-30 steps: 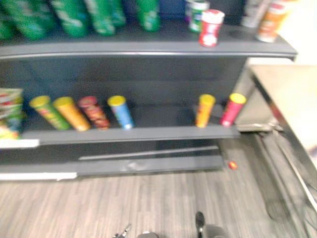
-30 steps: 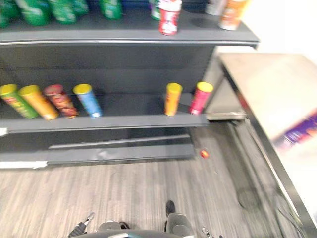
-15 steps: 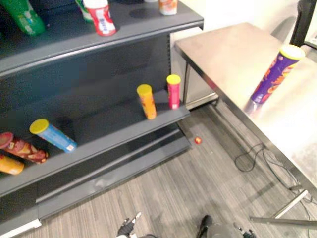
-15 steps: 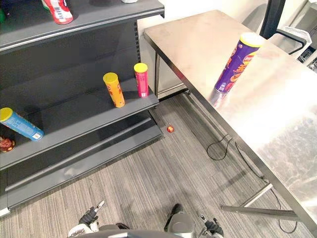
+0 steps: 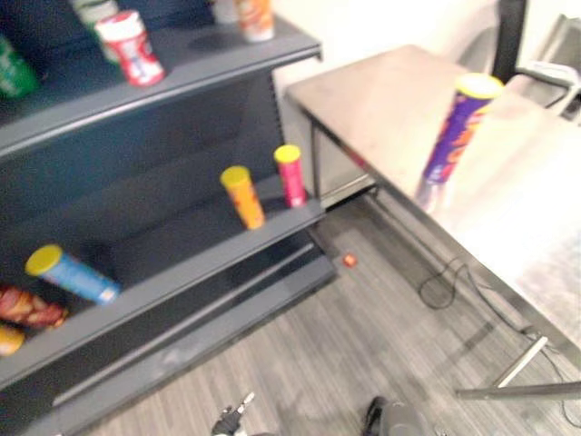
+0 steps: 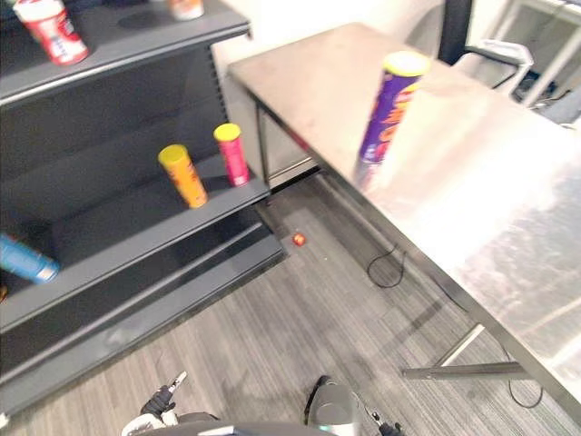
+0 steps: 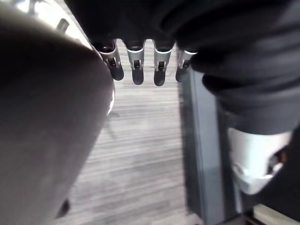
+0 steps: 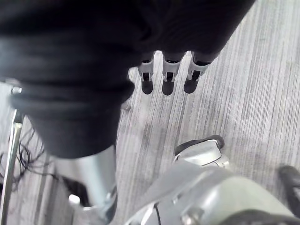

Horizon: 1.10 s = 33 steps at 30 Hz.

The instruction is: Put the gum and the chips on the shelf.

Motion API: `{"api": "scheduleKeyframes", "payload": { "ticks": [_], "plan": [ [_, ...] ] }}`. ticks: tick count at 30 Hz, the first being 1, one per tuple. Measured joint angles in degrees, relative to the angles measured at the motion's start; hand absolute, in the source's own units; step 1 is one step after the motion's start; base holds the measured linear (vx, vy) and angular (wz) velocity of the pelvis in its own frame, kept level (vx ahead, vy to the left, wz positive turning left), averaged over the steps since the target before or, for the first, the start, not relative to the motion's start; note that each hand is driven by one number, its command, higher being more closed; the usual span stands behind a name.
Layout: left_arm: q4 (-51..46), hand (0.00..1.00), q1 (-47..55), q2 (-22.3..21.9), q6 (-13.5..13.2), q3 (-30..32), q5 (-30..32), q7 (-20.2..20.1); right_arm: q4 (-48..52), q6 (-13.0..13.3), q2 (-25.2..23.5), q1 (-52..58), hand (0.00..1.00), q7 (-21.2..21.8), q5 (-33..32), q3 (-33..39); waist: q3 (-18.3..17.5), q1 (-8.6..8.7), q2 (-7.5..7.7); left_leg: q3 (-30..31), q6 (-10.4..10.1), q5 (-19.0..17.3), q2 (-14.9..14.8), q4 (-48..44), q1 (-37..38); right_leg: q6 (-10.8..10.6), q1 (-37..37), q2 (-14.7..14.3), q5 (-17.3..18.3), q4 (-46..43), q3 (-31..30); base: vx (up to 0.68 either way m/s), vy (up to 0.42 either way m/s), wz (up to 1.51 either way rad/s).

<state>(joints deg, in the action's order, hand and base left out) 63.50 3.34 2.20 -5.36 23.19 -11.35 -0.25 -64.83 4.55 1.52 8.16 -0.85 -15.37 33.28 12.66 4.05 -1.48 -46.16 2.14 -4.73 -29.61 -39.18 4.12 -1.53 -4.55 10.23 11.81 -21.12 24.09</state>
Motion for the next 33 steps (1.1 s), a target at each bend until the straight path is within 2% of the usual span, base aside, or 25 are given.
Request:
{"api": "scheduleKeyframes", "payload": {
  "ticks": [1, 2, 3, 4, 5, 7, 9, 11, 13, 14, 15, 16, 18, 19, 22, 26, 33],
  "plan": [
    [-0.84, 0.00, 0.51, -0.29, -0.89, 0.40, -3.20, -0.08, 1.41, 0.25, -0.03, 0.73, 0.00, -0.01, -0.67, -0.22, -0.33, -0.39, 0.29, 10.58, 2.71, 6.15, 0.23, -4.74, -3.36, 0.95, 0.56, -1.49, 0.92, -0.03, -3.11, 0.14, -0.155, -1.52],
    [-0.99, 0.00, 0.85, -0.52, -1.54, 0.48, -5.46, -0.12, 2.57, 1.18, -0.27, 1.04, 0.00, -0.02, -1.07, -0.77, -0.34, -1.31, -0.04, 19.48, -0.08, 8.84, 1.41, -8.85, -6.73, 1.80, 0.76, -3.04, 1.41, 0.70, -6.99, 0.17, -0.128, -1.51],
    [-0.89, 0.00, 0.83, -0.98, -1.73, 0.51, -6.15, -0.14, 3.31, 1.40, -0.10, 0.93, 0.00, -0.04, -1.21, -0.77, -0.16, -1.33, -0.65, 22.72, -2.82, 5.66, 2.76, -10.32, -7.86, 2.05, 0.76, -3.71, 1.52, 0.82, -8.73, 0.22, -0.072, -1.46],
    [-1.42, 0.00, 0.80, -2.16, -2.06, 0.14, -6.53, -0.23, 3.67, 1.69, 0.12, 0.74, 0.00, -0.06, -1.48, -0.65, -0.03, -1.20, -0.95, 27.10, -4.82, -0.06, 5.52, -11.81, -10.04, 2.44, 0.97, -4.51, 1.63, 1.00, -11.56, 0.22, -0.048, -1.14],
    [-2.47, 0.00, 0.88, -2.86, -2.28, -0.88, -6.52, -0.26, 3.62, 1.67, 0.05, 0.84, 0.00, -0.04, -1.47, -0.55, -0.01, -1.52, -0.89, 28.91, -5.40, -2.02, 7.47, -11.61, -11.14, 2.51, 1.64, -4.99, 1.64, 1.37, -12.97, 0.24, -0.059, -1.26],
    [-3.12, 0.00, 1.03, -2.89, -2.63, -2.01, -6.46, -0.57, 3.63, 1.68, -0.21, 1.02, 0.00, 0.00, -1.47, -0.75, -0.04, -2.22, -0.72, 31.97, -6.47, -3.74, 10.47, -6.45, -11.90, 2.13, 3.14, -6.15, 1.55, 2.24, -16.12, 0.18, -0.019, -1.07],
    [-3.23, 0.00, 1.51, -3.13, -2.82, -2.41, -6.43, -0.45, 3.97, 1.80, -0.20, 0.19, 0.00, 0.03, -1.46, -2.48, -0.24, -2.78, -0.57, 37.18, -7.37, -4.31, 13.36, 6.42, -11.82, 1.58, 3.72, -7.70, 1.45, 3.03, -20.95, 0.20, 0.072, -1.16],
    [-3.16, 0.00, 1.50, -3.07, -2.81, -2.26, -6.25, -0.39, 4.68, 1.86, -0.29, -0.57, 0.00, 0.10, -1.44, -3.00, -0.44, -2.77, -0.46, 39.62, -7.36, -4.26, 14.28, 14.53, -11.65, 0.47, 3.72, -7.96, 1.58, 2.94, -24.17, 0.24, 0.181, -0.95],
    [-2.92, 0.00, 1.51, -3.24, -2.81, -1.92, -5.83, -0.15, 5.57, 1.95, -0.21, -0.47, 0.00, 0.13, -1.41, -3.97, -0.89, -2.78, -0.54, 40.75, -7.69, -3.66, 14.83, 20.45, -11.13, -1.46, 3.86, -7.37, 2.03, 2.83, -26.42, 0.25, 0.269, -0.69],
    [-2.31, 0.00, 1.50, -3.46, -2.81, -1.88, -5.67, -0.09, 5.71, 1.99, -0.17, -0.32, 0.00, 0.19, -1.41, -4.20, -1.25, -2.78, -0.93, 40.85, -7.99, -1.67, 15.12, 23.24, -10.51, -2.55, 3.85, -7.05, 2.31, 2.78, -27.26, 0.21, 0.361, -0.52],
    [-1.85, 0.00, 1.44, -3.95, -2.79, -1.27, -5.24, -0.05, 5.43, 1.95, -0.15, -0.26, 0.00, 0.16, -1.39, -4.18, -2.12, -2.94, -1.29, 40.08, -11.91, -0.35, 15.81, 24.84, -9.42, -4.09, 4.02, -6.01, 3.04, 2.81, -28.61, 0.23, 0.451, -0.53],
    [-1.79, 0.00, 1.90, -3.02, -2.82, -1.20, -3.99, 0.05, 5.24, 1.80, -1.44, 0.31, 0.00, 0.47, -0.93, -4.48, -3.46, -2.78, 0.61, 37.77, -10.70, -0.63, 18.22, 26.20, -8.46, -5.95, 4.25, -3.70, 2.28, 4.26, -29.32, 0.21, 0.429, -0.48],
    [-1.38, 0.00, 2.46, -1.77, -2.88, -1.27, -3.17, 0.05, 4.32, 1.77, -3.03, 0.79, 0.00, 0.82, -0.85, -3.99, -5.14, -2.76, 2.49, 35.18, -9.56, -1.09, 21.06, 27.82, -7.11, -7.43, 5.51, -0.36, 0.71, 8.28, -29.62, 0.18, 0.336, -0.40],
    [-0.19, 0.00, 2.31, -1.16, -2.84, -1.47, -3.05, 0.06, 3.16, 1.71, -3.12, 0.74, 0.00, 0.92, -0.86, -3.84, -6.10, -2.76, 3.19, 33.82, -8.93, -1.44, 22.12, 28.79, -5.91, -7.74, 6.45, 0.74, -1.05, 10.63, -30.23, 0.15, 0.267, -0.43],
    [2.27, 0.00, 1.75, 0.02, -2.78, -2.99, -0.49, 0.00, 1.41, 1.66, -3.32, 0.70, 0.00, 1.07, -0.89, -1.92, -7.44, -2.74, 3.25, 30.83, -8.26, -1.55, 23.22, 31.63, -2.80, -7.73, 7.82, 1.60, -4.92, 14.46, -30.93, 0.09, 0.185, -0.52],
    [3.36, 0.00, 1.22, 0.46, -2.73, -4.94, 1.44, 0.00, -0.99, 1.42, -3.01, 0.82, 0.00, 1.14, -0.93, 0.85, -7.95, -2.64, 3.23, 29.13, -7.44, -0.81, 24.63, 34.63, -0.81, -7.72, 7.85, 2.26, -5.50, 16.01, -31.02, 0.02, 0.047, -0.29],
    [4.43, 0.00, 0.97, 0.64, -2.69, -5.47, 1.73, -0.04, -3.07, 0.91, -0.35, 0.88, 0.00, 0.93, -2.45, 12.75, -8.49, -2.74, 2.65, 29.24, -7.63, 2.87, 25.16, 41.12, 1.42, -7.75, 7.90, 1.86, -5.44, 18.33, -30.17, -0.02, -0.036, -0.03]
  ]
}}
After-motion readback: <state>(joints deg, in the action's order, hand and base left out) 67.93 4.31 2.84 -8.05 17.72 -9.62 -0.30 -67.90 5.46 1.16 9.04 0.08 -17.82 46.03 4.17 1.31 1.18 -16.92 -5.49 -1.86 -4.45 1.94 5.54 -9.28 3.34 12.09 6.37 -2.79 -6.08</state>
